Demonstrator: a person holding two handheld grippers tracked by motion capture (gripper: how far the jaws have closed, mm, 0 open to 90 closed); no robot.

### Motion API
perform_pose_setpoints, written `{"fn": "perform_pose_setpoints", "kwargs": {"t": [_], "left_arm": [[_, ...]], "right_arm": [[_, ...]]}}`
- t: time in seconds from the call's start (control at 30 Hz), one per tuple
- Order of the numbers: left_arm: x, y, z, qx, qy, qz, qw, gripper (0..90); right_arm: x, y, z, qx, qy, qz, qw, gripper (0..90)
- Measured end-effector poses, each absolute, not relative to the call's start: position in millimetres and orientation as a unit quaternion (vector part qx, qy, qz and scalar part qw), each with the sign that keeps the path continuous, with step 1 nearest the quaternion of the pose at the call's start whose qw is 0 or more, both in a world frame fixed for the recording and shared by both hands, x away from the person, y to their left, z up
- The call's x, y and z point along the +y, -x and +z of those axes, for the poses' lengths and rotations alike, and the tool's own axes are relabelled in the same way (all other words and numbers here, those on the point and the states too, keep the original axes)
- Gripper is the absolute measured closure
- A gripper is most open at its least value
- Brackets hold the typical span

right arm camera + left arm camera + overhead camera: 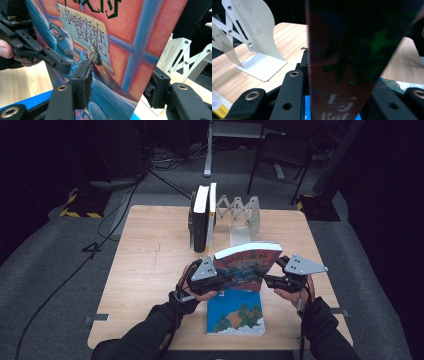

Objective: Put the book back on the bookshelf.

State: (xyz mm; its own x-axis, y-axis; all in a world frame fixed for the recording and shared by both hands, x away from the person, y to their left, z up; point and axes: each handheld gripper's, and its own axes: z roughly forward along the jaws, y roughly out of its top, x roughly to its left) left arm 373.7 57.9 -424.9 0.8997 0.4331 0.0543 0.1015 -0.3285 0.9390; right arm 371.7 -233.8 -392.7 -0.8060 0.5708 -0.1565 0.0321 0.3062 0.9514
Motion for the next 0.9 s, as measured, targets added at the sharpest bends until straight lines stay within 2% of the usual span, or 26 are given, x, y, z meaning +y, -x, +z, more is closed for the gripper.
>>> {"fn": "perform_pose_setpoints", "kwargs": {"t": [0.2, 0.43, 0.9], "left_arm": [[56, -372, -423, 0.157, -0.806, 0.166, 0.546, 73.8], [61, -379, -421, 0.186, -0.798, 0.186, 0.543, 74.0], [69, -422, -411, 0.239, -0.769, 0.256, 0.535, 74.3]], "right_arm": [[-238, -369, -396, 0.774, -0.213, 0.542, 0.248, 37.1], [-261, -361, -410, 0.786, -0.241, 0.515, 0.244, 36.8], [-270, -357, -424, 0.805, -0.241, 0.491, 0.231, 37.3]]}}
